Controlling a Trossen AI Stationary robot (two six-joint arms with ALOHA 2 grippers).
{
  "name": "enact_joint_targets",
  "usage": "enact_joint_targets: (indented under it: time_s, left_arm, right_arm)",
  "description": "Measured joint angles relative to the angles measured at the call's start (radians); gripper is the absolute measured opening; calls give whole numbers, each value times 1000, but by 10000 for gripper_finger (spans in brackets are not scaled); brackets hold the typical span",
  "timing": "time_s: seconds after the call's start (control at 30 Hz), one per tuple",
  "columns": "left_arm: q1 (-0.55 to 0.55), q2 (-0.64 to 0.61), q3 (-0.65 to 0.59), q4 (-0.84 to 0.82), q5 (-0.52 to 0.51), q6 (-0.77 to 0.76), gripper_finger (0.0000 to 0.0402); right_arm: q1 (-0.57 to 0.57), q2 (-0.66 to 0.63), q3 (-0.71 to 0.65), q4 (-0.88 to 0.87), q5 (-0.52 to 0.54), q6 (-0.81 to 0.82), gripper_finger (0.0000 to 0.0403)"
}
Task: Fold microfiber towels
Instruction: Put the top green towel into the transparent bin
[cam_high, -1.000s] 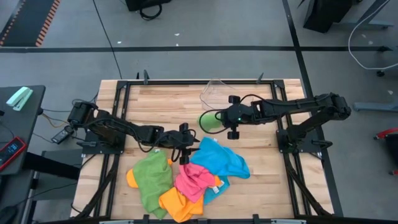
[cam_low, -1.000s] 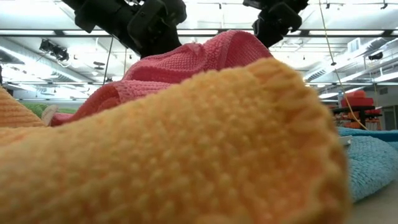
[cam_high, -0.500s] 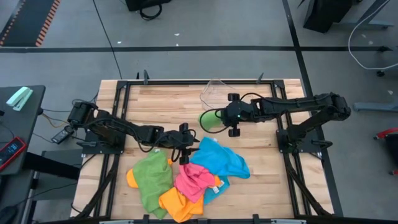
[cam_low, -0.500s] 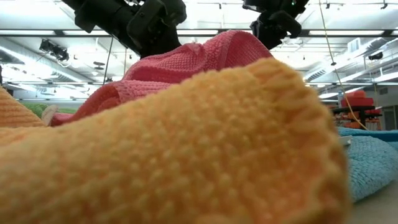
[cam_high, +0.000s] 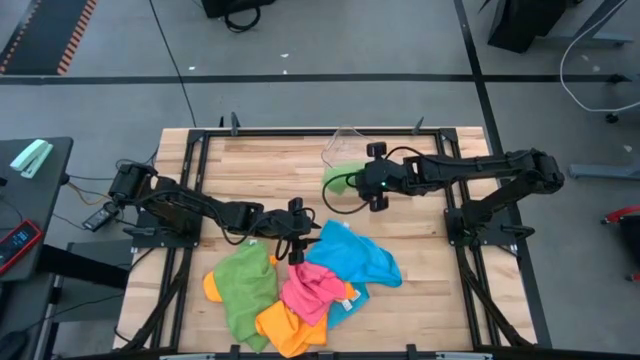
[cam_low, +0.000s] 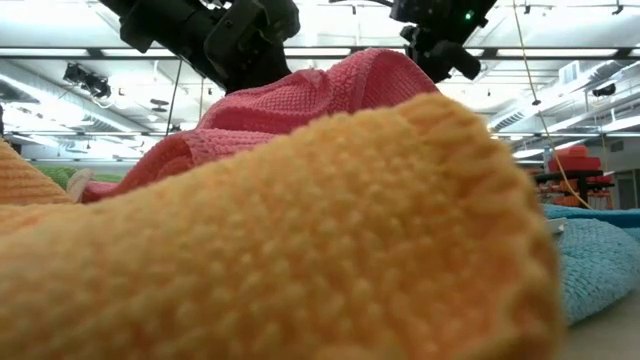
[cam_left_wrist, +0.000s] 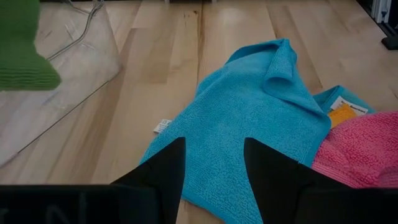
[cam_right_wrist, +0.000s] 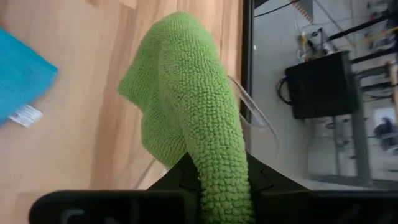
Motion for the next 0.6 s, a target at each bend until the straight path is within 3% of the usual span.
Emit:
enact_joint_targets:
  time_s: [0.4, 0.6]
  left_arm:
    - [0, 0, 0, -5, 0, 3, 174]
    - [1, 0, 0, -5, 0, 28, 172]
  right_arm:
    - [-171, 0, 0, 0, 8, -314, 55]
    - [-303, 0, 0, 0, -146, -448, 55]
